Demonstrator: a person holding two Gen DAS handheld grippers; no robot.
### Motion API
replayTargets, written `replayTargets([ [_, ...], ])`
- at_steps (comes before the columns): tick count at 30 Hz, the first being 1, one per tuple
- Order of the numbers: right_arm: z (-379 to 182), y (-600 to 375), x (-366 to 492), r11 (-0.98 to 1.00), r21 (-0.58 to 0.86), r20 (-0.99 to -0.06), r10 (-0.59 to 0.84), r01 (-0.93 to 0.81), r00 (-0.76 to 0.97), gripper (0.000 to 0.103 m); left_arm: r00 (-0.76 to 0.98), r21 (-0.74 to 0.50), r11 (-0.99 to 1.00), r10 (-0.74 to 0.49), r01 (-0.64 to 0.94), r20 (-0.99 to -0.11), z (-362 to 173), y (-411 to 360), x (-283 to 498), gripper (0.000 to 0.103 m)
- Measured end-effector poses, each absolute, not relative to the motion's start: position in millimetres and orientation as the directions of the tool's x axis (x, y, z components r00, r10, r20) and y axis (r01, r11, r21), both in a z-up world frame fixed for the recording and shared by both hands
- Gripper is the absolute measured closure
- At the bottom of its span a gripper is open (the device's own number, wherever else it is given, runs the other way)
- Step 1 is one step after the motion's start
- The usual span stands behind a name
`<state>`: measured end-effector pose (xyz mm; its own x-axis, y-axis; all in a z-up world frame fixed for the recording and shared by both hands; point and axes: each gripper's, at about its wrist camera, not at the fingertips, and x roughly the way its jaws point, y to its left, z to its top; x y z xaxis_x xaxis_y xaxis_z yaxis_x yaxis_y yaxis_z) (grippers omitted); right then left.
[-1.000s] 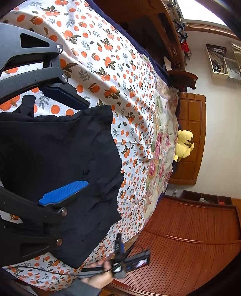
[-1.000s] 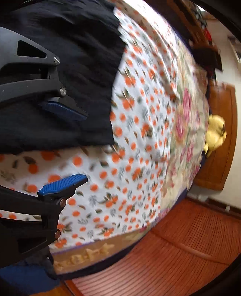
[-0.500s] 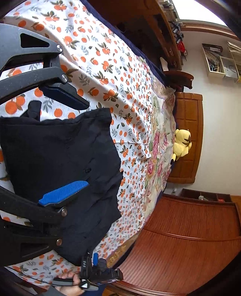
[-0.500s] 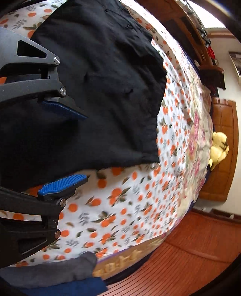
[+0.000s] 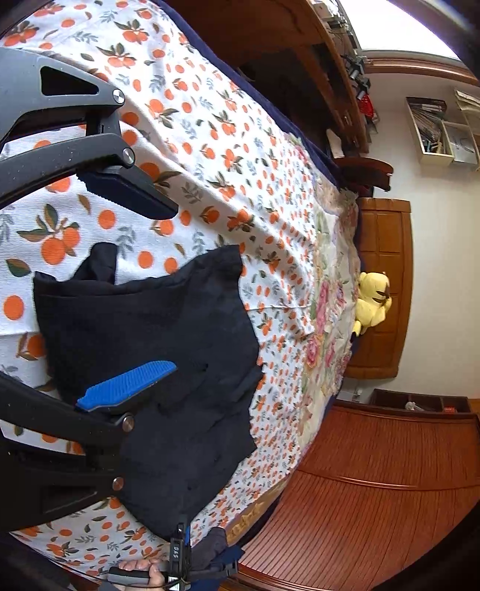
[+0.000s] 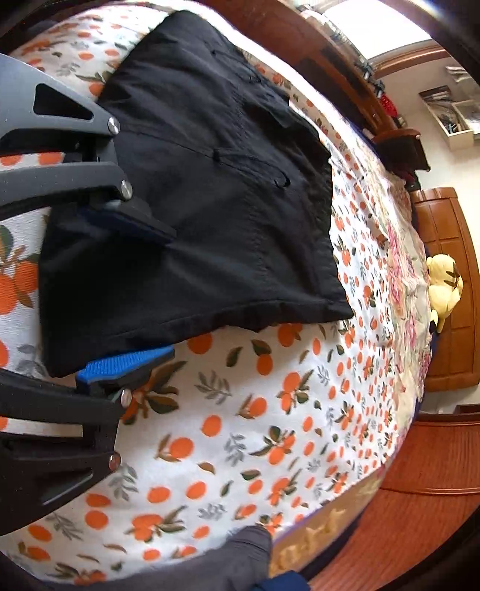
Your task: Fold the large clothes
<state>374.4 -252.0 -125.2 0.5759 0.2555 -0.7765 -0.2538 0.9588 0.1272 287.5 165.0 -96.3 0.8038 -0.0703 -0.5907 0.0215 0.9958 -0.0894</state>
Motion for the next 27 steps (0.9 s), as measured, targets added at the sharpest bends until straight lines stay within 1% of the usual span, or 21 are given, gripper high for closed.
replayTargets([
  [1, -125, -252, 370, 0.953, 0.13, -0.771, 0.271, -0.275, 0.576, 0.088, 0.798, -0.089, 0.996, -0.072, 0.023, -0.598, -99, 164, 287, 0.023],
  [3, -123, -250, 359, 0.949, 0.081, -0.752, 0.259, -0.304, 0.607, 0.096, 0.787, -0.086, 0.996, -0.076, 0.029, -0.612, -106, 160, 285, 0.023],
  [8, -122, -255, 333, 0.957, 0.03, -0.699, 0.227, -0.289, 0.678, 0.097, 0.761, -0.056, 0.997, -0.078, 0.055, -0.644, -119, 147, 282, 0.023],
  [10, -127, -253, 328, 0.957, 0.006, -0.699, 0.211, -0.289, 0.683, 0.097, 0.755, -0.036, 0.997, -0.07, 0.062, -0.652, -123, 142, 281, 0.023],
  [14, -122, -260, 328, 0.961, 0.056, -0.688, 0.234, -0.271, 0.687, 0.097, 0.737, -0.015, 0.998, -0.057, 0.063, -0.673, -132, 139, 279, 0.023],
  [18, -130, -264, 325, 0.962, 0.068, -0.688, 0.236, -0.263, 0.686, 0.086, 0.724, -0.014, 0.999, -0.046, 0.05, -0.689, -141, 141, 279, 0.023],
  [20, -133, -263, 328, 0.965, 0.062, -0.696, 0.224, -0.254, 0.682, 0.078, 0.721, -0.018, 0.999, -0.042, 0.041, -0.692, -144, 143, 279, 0.024],
  [21, -133, -262, 329, 0.967, 0.063, -0.7, 0.22, -0.248, 0.679, 0.072, 0.72, -0.016, 0.999, -0.038, 0.038, -0.693, -144, 143, 280, 0.023],
  [22, -133, -262, 330, 0.967, 0.063, -0.701, 0.219, -0.247, 0.679, 0.068, 0.718, -0.013, 0.999, -0.033, 0.033, -0.695, -145, 143, 280, 0.023],
  [23, -132, -261, 330, 0.967, 0.061, -0.7, 0.217, -0.246, 0.681, 0.066, 0.716, -0.013, 0.999, -0.03, 0.03, -0.698, -146, 144, 280, 0.023],
  [27, -131, -259, 330, 0.974, 0.048, -0.703, 0.191, -0.222, 0.685, 0.05, 0.699, -0.034, 0.999, -0.036, 0.016, -0.714, -153, 148, 283, 0.023],
])
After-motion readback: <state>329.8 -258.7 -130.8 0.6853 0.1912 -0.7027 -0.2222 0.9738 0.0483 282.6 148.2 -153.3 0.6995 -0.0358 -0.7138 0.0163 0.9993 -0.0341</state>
